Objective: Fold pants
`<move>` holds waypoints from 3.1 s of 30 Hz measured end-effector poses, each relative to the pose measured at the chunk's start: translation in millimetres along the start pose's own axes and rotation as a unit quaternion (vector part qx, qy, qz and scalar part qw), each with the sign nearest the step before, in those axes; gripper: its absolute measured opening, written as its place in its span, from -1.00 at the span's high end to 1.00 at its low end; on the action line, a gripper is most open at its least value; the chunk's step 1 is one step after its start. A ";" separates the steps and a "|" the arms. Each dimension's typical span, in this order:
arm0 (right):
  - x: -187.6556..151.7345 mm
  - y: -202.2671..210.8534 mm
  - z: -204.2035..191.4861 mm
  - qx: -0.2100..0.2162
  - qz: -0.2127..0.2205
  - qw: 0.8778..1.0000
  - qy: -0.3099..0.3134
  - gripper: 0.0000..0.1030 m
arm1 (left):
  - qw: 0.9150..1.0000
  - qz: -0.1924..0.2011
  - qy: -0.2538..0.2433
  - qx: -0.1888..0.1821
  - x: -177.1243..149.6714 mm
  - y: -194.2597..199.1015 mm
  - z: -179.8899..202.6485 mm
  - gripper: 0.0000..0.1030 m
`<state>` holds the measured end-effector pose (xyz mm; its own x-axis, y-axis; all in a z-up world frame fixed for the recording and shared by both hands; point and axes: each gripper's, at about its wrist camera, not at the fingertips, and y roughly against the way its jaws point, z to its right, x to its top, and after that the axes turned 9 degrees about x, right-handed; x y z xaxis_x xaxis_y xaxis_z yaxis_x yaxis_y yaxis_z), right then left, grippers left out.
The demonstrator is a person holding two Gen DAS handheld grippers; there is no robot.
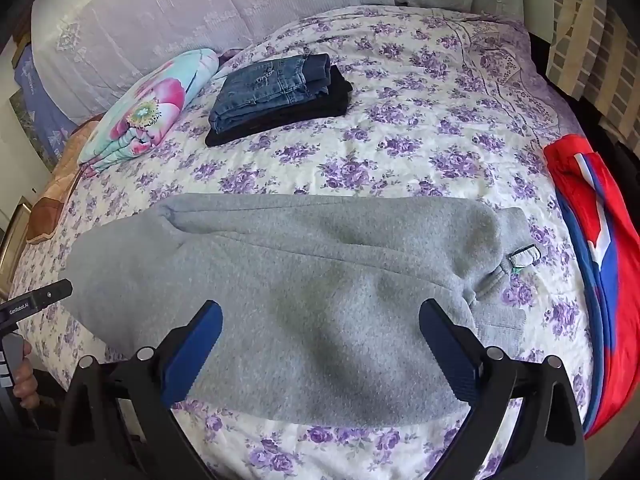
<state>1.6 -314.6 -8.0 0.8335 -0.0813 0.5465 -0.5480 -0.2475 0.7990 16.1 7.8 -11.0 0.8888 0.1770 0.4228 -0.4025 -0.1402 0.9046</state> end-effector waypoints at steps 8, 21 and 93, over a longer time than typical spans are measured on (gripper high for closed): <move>-0.9 0.3 -1.2 -0.006 -0.001 1.000 -0.003 -0.93 | 1.000 0.001 -0.002 -0.004 3.7 -2.0 -0.9 -0.91; -0.2 -3.7 1.0 -0.013 -0.007 1.000 -0.010 -0.93 | 1.000 -0.003 -0.004 -0.003 6.8 -5.8 2.9 -0.91; -118.2 1.7 131.0 0.172 -0.013 0.882 -0.439 -0.92 | 0.965 -0.109 0.198 -0.134 -10.7 -90.8 -145.4 -0.91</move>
<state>-88.6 -431.8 -104.1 0.6612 -0.7502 0.0029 -0.6002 -0.5268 0.6019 11.2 160.3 -89.9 0.8264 0.5399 0.1598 -0.3050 0.1907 0.9331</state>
